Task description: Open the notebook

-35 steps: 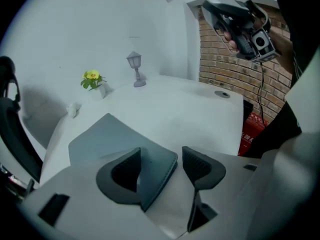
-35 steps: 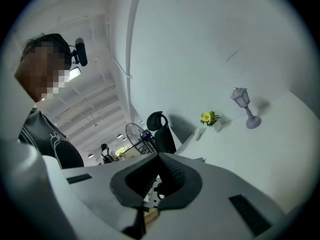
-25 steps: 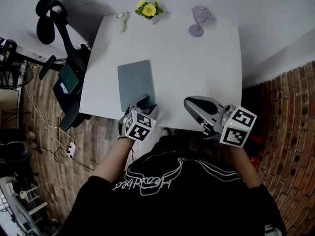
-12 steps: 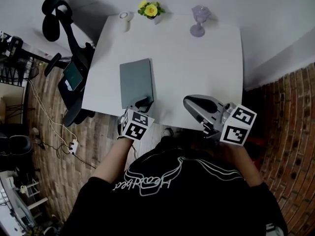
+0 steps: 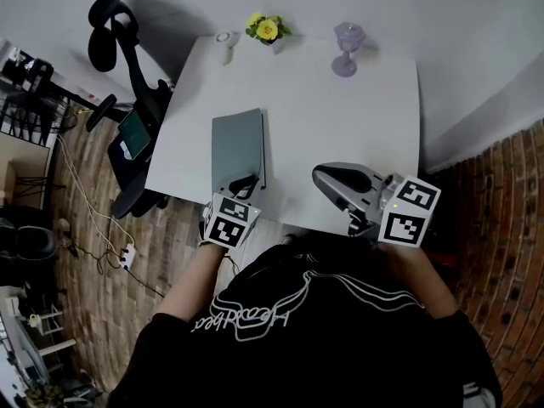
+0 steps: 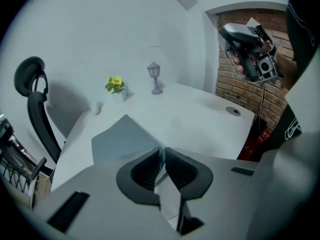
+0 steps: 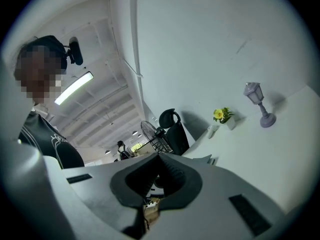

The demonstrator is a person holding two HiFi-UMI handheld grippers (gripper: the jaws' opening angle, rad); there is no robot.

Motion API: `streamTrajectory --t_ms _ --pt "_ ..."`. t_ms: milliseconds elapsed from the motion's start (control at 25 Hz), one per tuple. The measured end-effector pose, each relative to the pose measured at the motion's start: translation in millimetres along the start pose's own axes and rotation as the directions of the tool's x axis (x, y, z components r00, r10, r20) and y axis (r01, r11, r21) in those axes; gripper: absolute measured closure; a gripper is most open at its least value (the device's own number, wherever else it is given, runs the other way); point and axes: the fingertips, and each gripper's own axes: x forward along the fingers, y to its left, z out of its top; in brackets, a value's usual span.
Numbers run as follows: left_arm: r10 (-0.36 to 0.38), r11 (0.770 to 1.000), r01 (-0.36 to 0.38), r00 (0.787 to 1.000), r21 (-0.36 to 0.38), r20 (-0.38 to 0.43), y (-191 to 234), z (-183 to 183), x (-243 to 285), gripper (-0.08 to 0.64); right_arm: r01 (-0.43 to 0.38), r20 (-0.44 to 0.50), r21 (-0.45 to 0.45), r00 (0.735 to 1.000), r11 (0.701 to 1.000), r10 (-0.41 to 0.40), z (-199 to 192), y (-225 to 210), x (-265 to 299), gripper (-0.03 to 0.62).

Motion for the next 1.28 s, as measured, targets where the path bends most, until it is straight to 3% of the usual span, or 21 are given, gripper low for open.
streamTrajectory --t_ms 360,760,1280 --pt "0.012 0.999 -0.012 1.000 -0.037 -0.002 11 5 -18 0.514 -0.052 0.015 -0.037 0.999 0.998 0.052 16 7 13 0.591" --pt "-0.026 0.999 0.027 0.999 -0.035 0.024 24 10 -38 0.515 -0.032 0.019 -0.024 0.999 0.999 0.033 11 20 35 0.591" --pt "-0.048 0.992 0.061 0.992 -0.109 0.116 54 11 -77 0.517 -0.008 -0.003 0.006 1.000 1.000 0.008 -17 53 80 0.591"
